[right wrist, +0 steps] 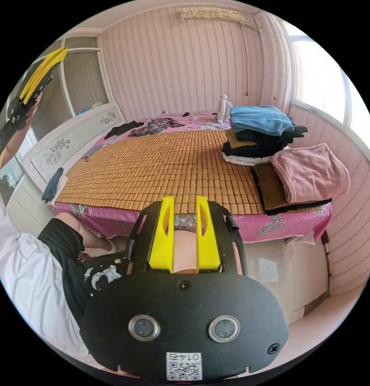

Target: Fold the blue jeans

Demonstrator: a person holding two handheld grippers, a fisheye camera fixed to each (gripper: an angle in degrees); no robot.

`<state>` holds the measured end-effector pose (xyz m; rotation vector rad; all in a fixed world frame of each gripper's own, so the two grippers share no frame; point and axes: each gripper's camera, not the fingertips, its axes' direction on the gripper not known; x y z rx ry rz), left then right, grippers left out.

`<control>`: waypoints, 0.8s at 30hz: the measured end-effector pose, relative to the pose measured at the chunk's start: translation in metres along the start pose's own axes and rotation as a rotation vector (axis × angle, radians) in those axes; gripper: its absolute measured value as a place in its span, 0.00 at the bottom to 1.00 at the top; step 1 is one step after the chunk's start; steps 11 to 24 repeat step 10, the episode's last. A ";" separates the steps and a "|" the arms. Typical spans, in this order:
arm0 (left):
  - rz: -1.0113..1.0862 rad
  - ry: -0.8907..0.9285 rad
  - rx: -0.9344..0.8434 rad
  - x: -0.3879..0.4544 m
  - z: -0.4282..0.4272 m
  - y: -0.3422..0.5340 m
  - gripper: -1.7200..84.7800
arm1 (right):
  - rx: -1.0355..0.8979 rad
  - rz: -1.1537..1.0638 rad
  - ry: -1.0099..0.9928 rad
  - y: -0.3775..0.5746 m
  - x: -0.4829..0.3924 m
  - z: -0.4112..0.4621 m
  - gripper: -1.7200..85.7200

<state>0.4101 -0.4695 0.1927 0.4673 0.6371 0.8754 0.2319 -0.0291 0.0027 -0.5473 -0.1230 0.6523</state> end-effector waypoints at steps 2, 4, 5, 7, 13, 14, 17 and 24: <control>-0.021 0.035 0.019 0.017 0.041 -0.027 0.03 | 0.006 0.047 0.023 0.006 0.032 -0.016 0.12; -0.061 0.100 0.024 0.035 0.084 -0.049 0.04 | 0.015 0.125 0.037 0.010 0.076 -0.035 0.12; -0.114 0.168 0.021 0.046 0.114 -0.061 0.05 | 0.021 0.145 0.039 0.010 0.087 -0.039 0.12; -0.239 0.339 -0.017 0.058 0.163 -0.077 0.06 | 0.052 0.210 0.049 0.010 0.126 -0.057 0.12; -0.567 0.719 -0.088 0.074 0.253 -0.091 0.07 | 0.088 0.262 0.092 0.002 0.167 -0.075 0.13; -0.567 0.719 -0.088 0.074 0.253 -0.091 0.07 | 0.088 0.262 0.092 0.002 0.167 -0.075 0.13; -0.567 0.719 -0.088 0.074 0.253 -0.091 0.07 | 0.088 0.262 0.092 0.002 0.167 -0.075 0.13; -0.567 0.719 -0.088 0.074 0.253 -0.091 0.07 | 0.088 0.262 0.092 0.002 0.167 -0.075 0.13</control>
